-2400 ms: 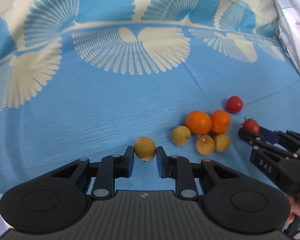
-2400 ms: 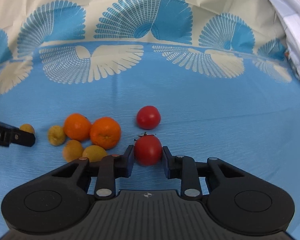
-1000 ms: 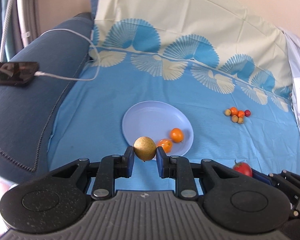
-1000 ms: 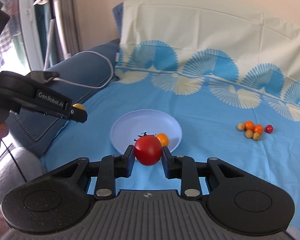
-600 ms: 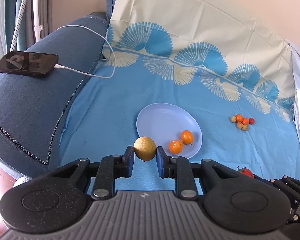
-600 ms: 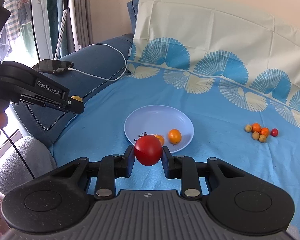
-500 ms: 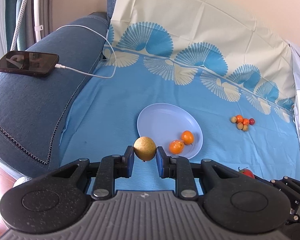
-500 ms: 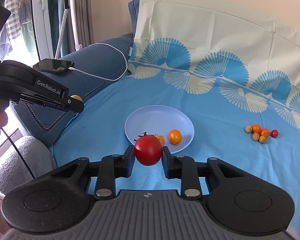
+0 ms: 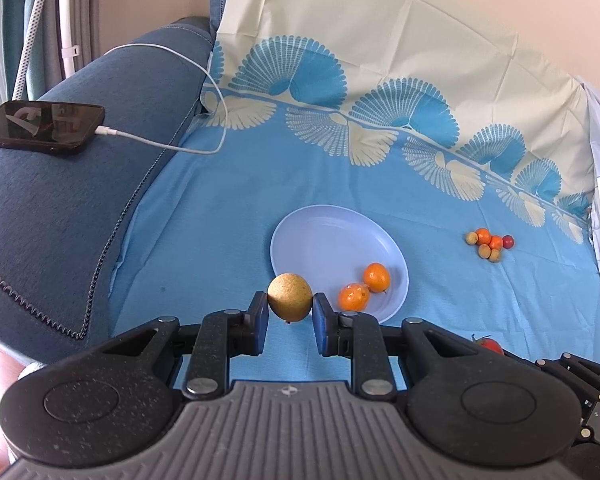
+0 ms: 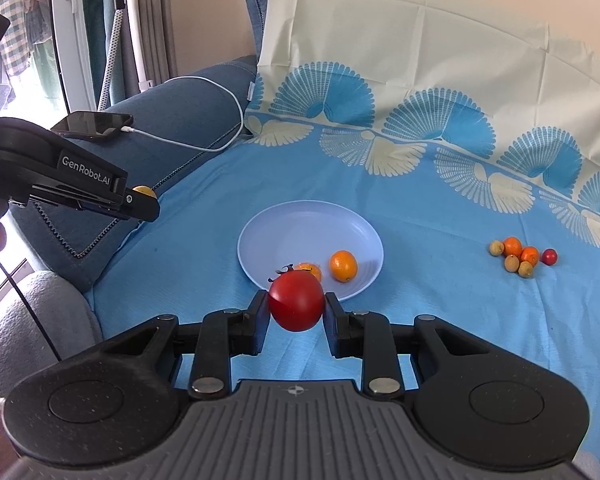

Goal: Organize fruits
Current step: 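Carry the yellow fruit and the red tomato over the plate with both tools, then open both tools to drop the fruit and tomato onto the plate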

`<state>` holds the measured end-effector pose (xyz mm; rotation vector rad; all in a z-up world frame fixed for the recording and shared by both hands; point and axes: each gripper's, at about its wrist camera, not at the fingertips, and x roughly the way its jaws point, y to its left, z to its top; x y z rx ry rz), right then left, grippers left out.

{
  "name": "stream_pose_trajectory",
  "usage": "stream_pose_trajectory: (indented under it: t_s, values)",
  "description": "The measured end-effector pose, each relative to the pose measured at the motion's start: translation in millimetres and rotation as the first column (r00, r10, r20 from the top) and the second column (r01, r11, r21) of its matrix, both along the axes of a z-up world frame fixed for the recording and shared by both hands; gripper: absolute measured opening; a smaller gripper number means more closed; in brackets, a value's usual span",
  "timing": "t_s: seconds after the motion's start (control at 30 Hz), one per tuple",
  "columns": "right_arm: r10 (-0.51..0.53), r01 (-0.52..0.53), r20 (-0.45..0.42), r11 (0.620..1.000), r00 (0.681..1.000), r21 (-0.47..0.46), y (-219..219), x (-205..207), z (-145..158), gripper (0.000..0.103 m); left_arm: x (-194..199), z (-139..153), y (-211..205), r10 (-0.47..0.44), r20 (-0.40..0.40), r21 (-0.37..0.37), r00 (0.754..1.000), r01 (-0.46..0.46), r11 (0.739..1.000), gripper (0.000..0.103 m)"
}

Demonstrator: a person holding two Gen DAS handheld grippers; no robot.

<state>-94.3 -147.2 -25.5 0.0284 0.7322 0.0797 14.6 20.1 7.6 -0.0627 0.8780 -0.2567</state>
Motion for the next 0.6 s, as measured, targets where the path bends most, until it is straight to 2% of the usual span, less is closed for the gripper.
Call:
stream_pose_trajectory:
  t_s: [0.33, 0.6]
  values:
    - [-0.012, 0.012, -0.011, 1.000, 1.000, 0.004, -11.9, 33.0, -12.6, 0.030, 34.1, -10.4, -23.3, -0.025, -0.012, 0.015, 1.000, 0.025, 1.000, 0.026]
    - [-0.040, 0.040, -0.043, 0.999, 0.998, 0.008, -25.5, 71.4, -36.4, 0.030, 67.2, -37.5, -51.3, -0.051, -0.063, 0.055, 0.997, 0.054, 0.997, 0.026]
